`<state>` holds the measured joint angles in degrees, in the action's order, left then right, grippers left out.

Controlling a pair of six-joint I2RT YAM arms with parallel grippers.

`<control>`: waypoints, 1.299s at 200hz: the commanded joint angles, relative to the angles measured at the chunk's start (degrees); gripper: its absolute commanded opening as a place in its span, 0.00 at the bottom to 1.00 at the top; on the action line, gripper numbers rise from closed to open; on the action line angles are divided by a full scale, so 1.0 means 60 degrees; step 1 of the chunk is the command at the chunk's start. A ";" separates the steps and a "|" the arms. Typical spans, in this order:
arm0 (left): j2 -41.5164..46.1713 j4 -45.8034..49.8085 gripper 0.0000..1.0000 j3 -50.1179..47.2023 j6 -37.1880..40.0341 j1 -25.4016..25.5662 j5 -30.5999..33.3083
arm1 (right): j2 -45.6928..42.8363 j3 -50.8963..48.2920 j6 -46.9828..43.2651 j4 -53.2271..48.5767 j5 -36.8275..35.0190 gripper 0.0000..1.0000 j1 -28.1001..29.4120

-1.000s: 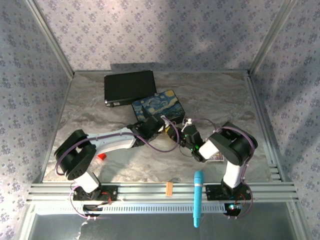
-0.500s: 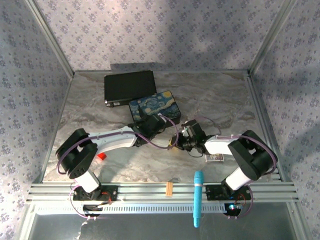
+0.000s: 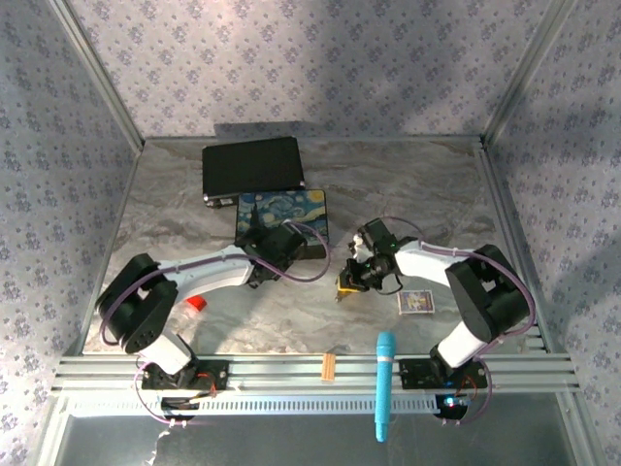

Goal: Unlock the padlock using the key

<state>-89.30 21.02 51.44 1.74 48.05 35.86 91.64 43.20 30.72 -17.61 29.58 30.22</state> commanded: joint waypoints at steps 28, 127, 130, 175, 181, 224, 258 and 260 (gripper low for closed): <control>0.1192 0.0075 1.00 -0.0246 -0.0754 -0.0080 -0.0707 | 0.0482 0.0772 -0.1553 -0.3262 -0.1622 0.16 -0.0085; 0.3440 0.0218 1.00 -0.0686 -0.1916 -0.0630 -0.1355 | -0.0156 0.1570 -0.1689 -0.3865 -0.2486 0.51 0.0052; 0.3546 0.0218 1.00 -0.0725 -0.1991 -0.0678 -0.1339 | -0.0243 0.1585 -0.1669 -0.3843 -0.2547 0.52 0.0058; 0.5331 -0.0553 1.00 -0.1651 -0.3934 -0.2173 -0.0410 | -0.2544 0.1662 -0.1556 -0.2723 -0.5595 0.99 0.0119; 0.5508 -0.0734 1.00 -0.1836 -0.3954 -0.2502 -0.0357 | -0.2895 0.1590 -0.1623 -0.2401 -0.6144 0.99 0.0102; 0.5701 -0.3303 1.00 -0.3303 -0.2622 -0.4131 0.0772 | -0.4959 -0.0385 -0.3547 0.0943 -0.8832 0.99 -0.0825; 0.5016 -0.4978 1.00 -0.3992 -0.1885 -0.5257 0.1487 | -0.5360 -0.2432 -0.5089 0.3829 -0.8966 0.99 -0.2700; 0.4971 -0.5051 1.00 -0.4030 -0.1860 -0.5336 0.1475 | -0.5346 -0.2481 -0.5050 0.3887 -0.8935 0.99 -0.2848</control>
<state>-57.23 2.79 29.58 -13.87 19.97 39.81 59.42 34.04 7.92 -7.16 -18.46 19.49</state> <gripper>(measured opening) 0.998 0.991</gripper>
